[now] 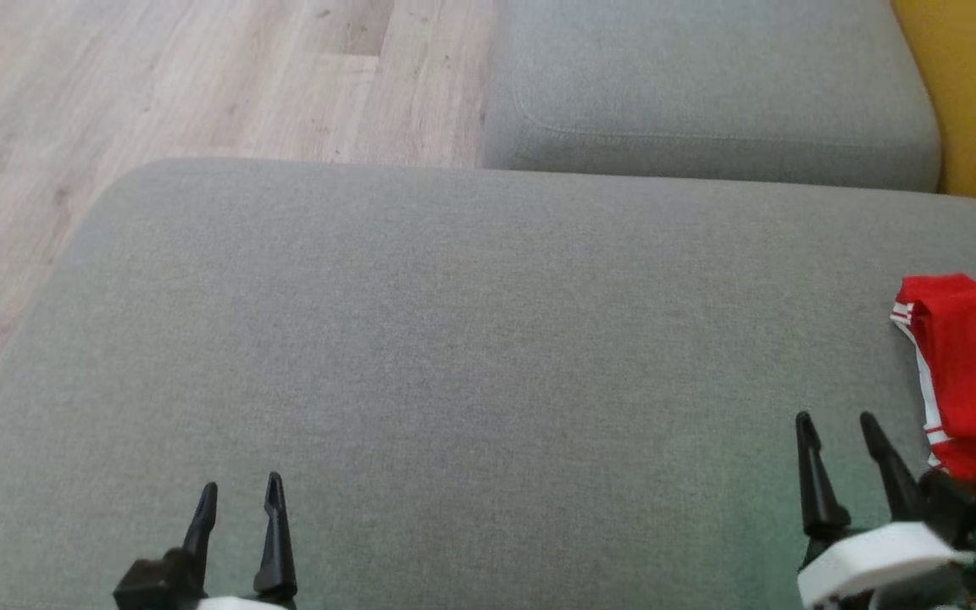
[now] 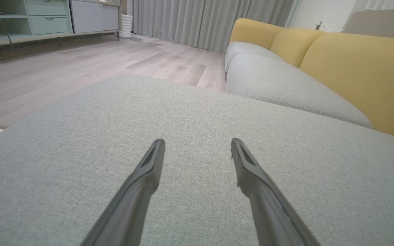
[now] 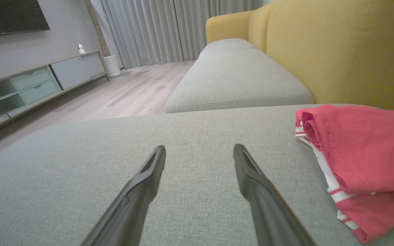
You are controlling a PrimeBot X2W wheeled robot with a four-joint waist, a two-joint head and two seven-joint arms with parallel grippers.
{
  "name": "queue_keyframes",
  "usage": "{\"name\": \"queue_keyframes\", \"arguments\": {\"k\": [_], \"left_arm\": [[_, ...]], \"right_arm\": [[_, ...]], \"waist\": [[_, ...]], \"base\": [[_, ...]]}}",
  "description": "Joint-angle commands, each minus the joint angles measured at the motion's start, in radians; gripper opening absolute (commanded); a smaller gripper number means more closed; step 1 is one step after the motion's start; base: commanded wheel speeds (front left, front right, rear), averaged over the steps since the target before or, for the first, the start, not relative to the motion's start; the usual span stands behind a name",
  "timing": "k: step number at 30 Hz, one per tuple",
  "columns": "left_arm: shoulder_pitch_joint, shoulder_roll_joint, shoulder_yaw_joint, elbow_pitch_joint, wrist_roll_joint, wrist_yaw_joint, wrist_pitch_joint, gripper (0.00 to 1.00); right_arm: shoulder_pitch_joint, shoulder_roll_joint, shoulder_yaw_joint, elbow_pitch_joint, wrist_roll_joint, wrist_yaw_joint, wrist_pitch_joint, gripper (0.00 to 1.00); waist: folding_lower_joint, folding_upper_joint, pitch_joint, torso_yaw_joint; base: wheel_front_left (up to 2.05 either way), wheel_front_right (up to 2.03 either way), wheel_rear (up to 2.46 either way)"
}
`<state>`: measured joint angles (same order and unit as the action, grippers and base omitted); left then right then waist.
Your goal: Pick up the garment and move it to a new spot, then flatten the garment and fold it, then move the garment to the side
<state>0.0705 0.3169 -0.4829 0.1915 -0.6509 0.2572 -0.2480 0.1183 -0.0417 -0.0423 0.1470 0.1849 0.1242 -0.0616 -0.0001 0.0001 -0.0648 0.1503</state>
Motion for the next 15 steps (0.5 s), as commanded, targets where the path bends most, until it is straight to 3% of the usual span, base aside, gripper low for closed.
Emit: {"name": "queue_keyframes", "arguments": {"k": [1, 15], "left_arm": [[-0.037, 0.016, 0.031, -0.019, 0.018, 0.013, -0.010, 1.00], [-0.046, 0.007, -0.020, -0.001, 0.033, -0.006, 0.000, 1.00]], "right_arm": [[-0.025, -0.009, 0.030, -0.043, 0.013, 0.007, -0.020, 1.00], [0.035, -0.009, 0.044, -0.057, 0.013, 0.007, -0.036, 1.00]], "waist": [[0.0001, -0.0001, -0.003, 0.002], [0.0001, -0.0001, -0.004, -0.021]], "base": [[0.00, 0.00, 0.00], [0.00, 0.00, 0.00]]}}
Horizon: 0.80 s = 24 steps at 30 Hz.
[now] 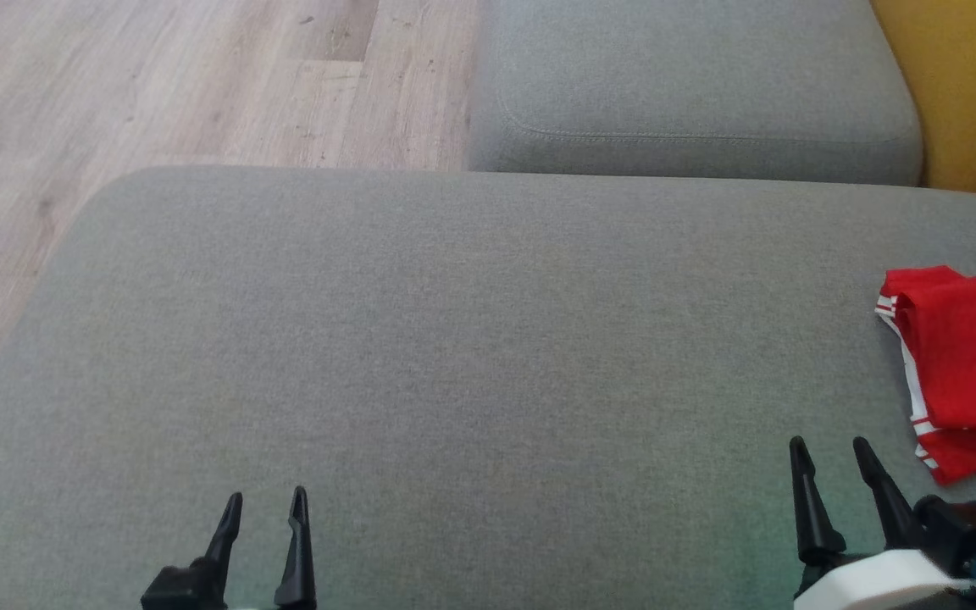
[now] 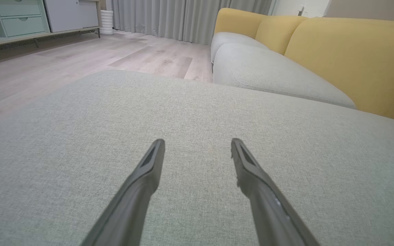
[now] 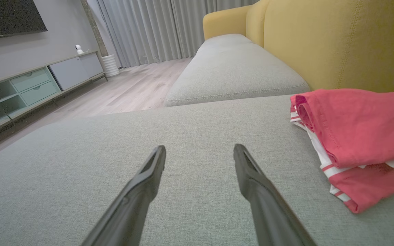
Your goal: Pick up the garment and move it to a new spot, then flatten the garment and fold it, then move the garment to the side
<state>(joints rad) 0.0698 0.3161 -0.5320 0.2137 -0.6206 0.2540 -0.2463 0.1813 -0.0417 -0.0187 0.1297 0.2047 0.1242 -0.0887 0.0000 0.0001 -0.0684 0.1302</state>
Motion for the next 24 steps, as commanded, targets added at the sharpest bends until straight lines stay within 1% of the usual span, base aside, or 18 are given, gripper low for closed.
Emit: {"name": "queue_keyframes", "arguments": {"k": [1, 6, 8, 9, 13, 24], "left_arm": [[-0.046, 0.008, 0.029, -0.023, 0.002, -0.002, -0.001, 1.00], [-0.046, 0.008, 0.027, -0.020, -0.006, -0.007, 0.003, 1.00], [-0.045, 0.004, 0.028, -0.026, -0.018, -0.017, 0.004, 1.00], [0.000, -0.002, -0.005, 0.003, -0.016, -0.017, 0.008, 0.00], [0.010, -0.015, -0.013, 0.038, -0.024, -0.019, 0.010, 0.00], [-0.006, -0.035, 0.042, 0.037, -0.112, -0.051, 0.038, 0.00]], "right_arm": [[-0.029, -0.009, 0.020, -0.039, -0.006, 0.007, -0.008, 1.00], [-0.029, -0.009, 0.019, -0.034, -0.005, 0.007, -0.011, 1.00], [-0.029, -0.009, 0.016, -0.032, -0.004, 0.007, -0.016, 1.00], [0.000, 0.000, -0.002, 0.001, -0.001, 0.000, -0.001, 0.00], [0.003, 0.001, 0.001, 0.049, 0.008, 0.000, 0.002, 0.00], [-0.023, 0.000, -0.007, 0.054, 0.132, 0.000, 0.020, 0.00]], "waist": [[0.0000, -0.0001, -0.001, -0.003], [0.0000, -0.0001, -0.007, -0.007], [0.0000, -0.0001, -0.010, -0.006], [0.0000, -0.0001, -0.010, -0.006], [0.0000, -0.0001, -0.011, -0.007], [0.0000, -0.0001, -0.003, -0.018]], "base": [[0.00, 0.00, 0.00], [0.00, 0.00, 0.00], [0.00, 0.00, 0.00], [0.00, 0.00, 0.00], [0.00, 0.00, 0.00], [0.00, 0.00, 0.00]]}}
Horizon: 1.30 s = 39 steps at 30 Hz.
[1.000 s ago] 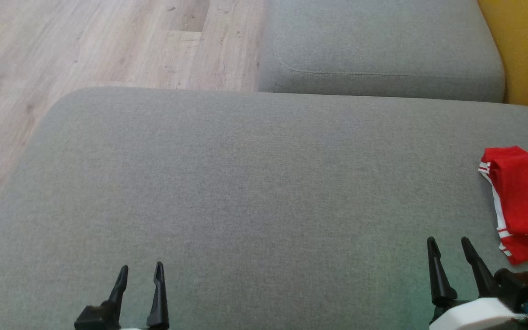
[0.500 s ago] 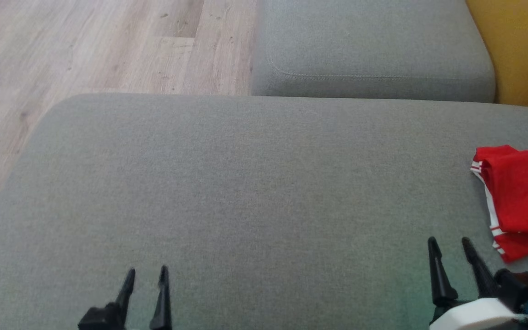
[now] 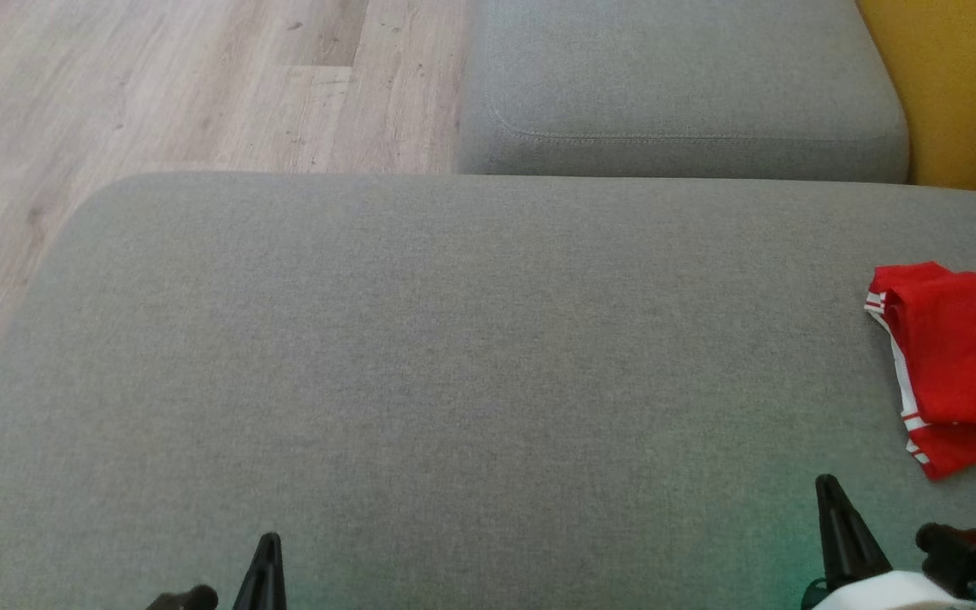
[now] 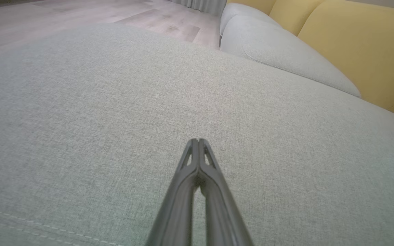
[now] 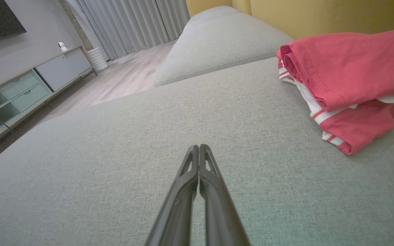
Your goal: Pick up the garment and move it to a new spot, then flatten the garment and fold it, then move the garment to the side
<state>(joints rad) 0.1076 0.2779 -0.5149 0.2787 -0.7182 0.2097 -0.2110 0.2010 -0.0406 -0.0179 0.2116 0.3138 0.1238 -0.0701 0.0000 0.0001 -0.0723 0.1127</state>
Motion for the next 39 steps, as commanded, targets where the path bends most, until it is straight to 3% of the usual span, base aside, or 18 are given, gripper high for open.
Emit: {"name": "queue_keyframes", "arguments": {"k": [1, 39], "left_arm": [[-0.046, 0.001, 0.031, -0.028, -0.022, -0.010, 0.006, 0.00], [-0.102, -0.069, 0.221, -0.028, -0.314, -0.119, 0.106, 0.00]], "right_arm": [[-0.045, -0.002, -0.009, -0.027, 0.034, 0.001, 0.003, 0.00], [-0.132, -0.004, -0.038, -0.007, 0.449, 0.003, 0.063, 0.00]], "waist": [[0.0000, -0.0001, 0.001, -0.002], [0.0000, -0.0001, 0.026, -0.038]], "base": [[0.00, 0.00, 0.00], [0.00, 0.00, 0.00]]}}
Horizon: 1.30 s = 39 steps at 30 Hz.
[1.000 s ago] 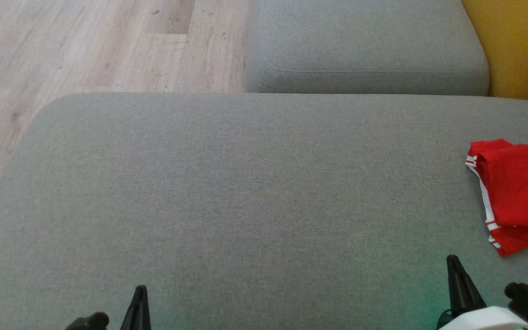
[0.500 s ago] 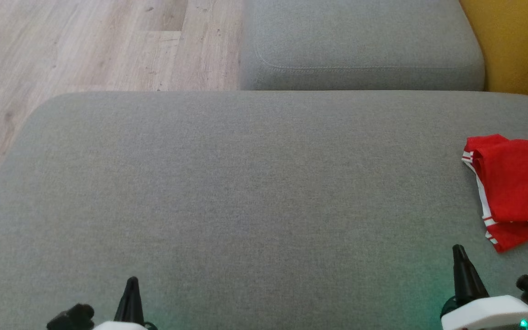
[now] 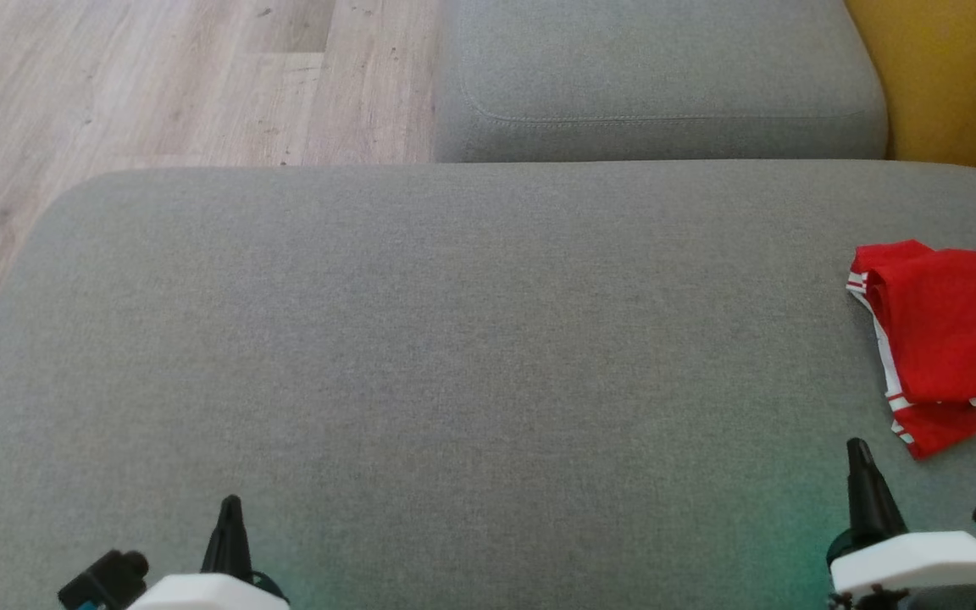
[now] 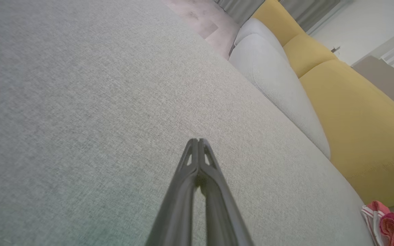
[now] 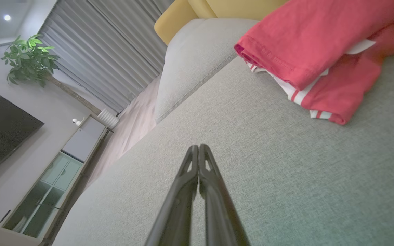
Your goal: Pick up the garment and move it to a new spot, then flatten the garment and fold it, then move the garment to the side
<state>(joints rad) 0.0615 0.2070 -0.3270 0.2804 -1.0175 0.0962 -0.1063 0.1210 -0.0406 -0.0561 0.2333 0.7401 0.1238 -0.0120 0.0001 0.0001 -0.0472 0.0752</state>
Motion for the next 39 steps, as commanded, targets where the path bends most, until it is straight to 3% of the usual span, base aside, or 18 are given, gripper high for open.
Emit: {"name": "queue_keyframes", "arguments": {"k": [1, 39], "left_arm": [[-0.057, -0.001, 0.039, -0.030, -0.022, -0.009, 0.004, 0.00], [-0.114, -0.077, 0.240, -0.033, -0.317, -0.120, 0.110, 0.00]], "right_arm": [[-0.054, -0.004, 0.000, -0.028, 0.034, 0.003, 0.006, 0.00], [-0.144, -0.007, -0.030, -0.008, 0.461, 0.005, 0.067, 0.00]], "waist": [[-0.0001, -0.0001, 0.001, -0.002], [-0.0001, -0.0001, 0.026, -0.039]], "base": [[0.00, 0.00, 0.00], [0.00, 0.00, 0.00]]}}
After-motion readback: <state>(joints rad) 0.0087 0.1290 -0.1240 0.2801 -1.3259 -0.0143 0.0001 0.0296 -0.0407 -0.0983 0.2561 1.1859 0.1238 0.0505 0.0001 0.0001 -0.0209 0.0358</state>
